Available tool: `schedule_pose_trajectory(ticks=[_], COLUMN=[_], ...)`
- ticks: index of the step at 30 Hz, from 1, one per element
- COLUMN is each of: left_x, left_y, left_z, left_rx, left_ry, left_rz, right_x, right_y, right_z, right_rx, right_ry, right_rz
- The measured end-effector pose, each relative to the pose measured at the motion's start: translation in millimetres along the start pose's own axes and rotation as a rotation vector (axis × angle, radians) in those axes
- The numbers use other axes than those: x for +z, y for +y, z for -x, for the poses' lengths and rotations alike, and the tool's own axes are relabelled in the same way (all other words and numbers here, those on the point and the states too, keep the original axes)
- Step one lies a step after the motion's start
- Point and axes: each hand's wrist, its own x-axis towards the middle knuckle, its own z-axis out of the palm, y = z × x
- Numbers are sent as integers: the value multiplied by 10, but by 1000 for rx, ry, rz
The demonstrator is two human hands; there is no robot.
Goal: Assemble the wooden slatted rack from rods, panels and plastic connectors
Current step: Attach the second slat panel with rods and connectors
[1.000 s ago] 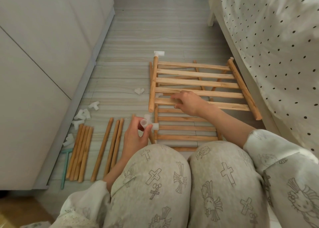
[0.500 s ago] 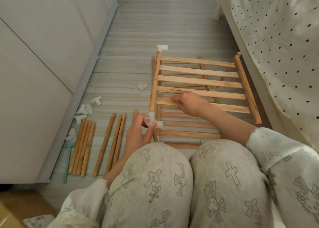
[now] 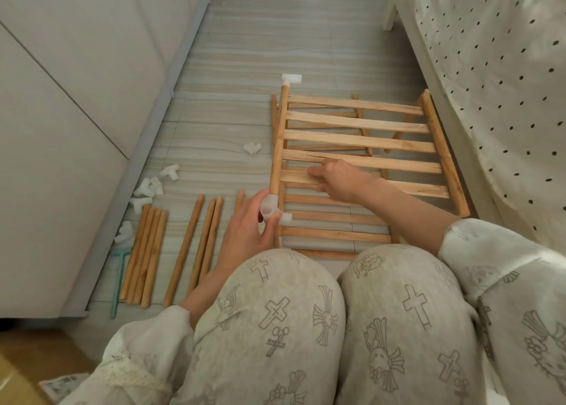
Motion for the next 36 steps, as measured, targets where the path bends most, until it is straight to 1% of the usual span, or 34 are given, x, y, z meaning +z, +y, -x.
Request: schedule_pose_trajectory(ticks=[2,5,10,13,16,18,19,21,24,27,30,33,36], left_x=[10,38,63,82,61,18,-9,-54,-93,-170,-272,-340,-309], left_y=[-12,-34,-21,-35,-88,-141,-166,-200,-213,-212,-198,-163,-175], left_z=[-12,-36,-102,-131,-165,-196,-198,-211,-257,-444,-718,-881,-886], left_rx=[4,-36,-87,-118,-196,-226,-209,-119,64,241,406,435,467], left_ry=[-42,-77,-58,-86,-113,-123,-121,-149,-279,-395,-519,-606,-577], left_rz=[-22,-12,23,28,120,132,118,106,38,-122,-382,-500,-531], right_x=[-19,-36,11,53,28,30,46,87,130,138,133,125,100], right_y=[6,-10,-80,-81,-82,-82,-80,-69,-47,-15,23,58,79], right_z=[10,20,57,83,95,105,111,127,144,134,119,96,70], right_rx=[1,-7,-34,-55,-69,-81,-84,-80,-60,-51,-59,-61,-56], right_ry=[-13,-23,-34,-30,-35,-37,-32,-16,-12,-10,-14,-11,-12], right_rz=[15,46,40,41,45,52,52,37,-8,-38,-79,-98,-95])
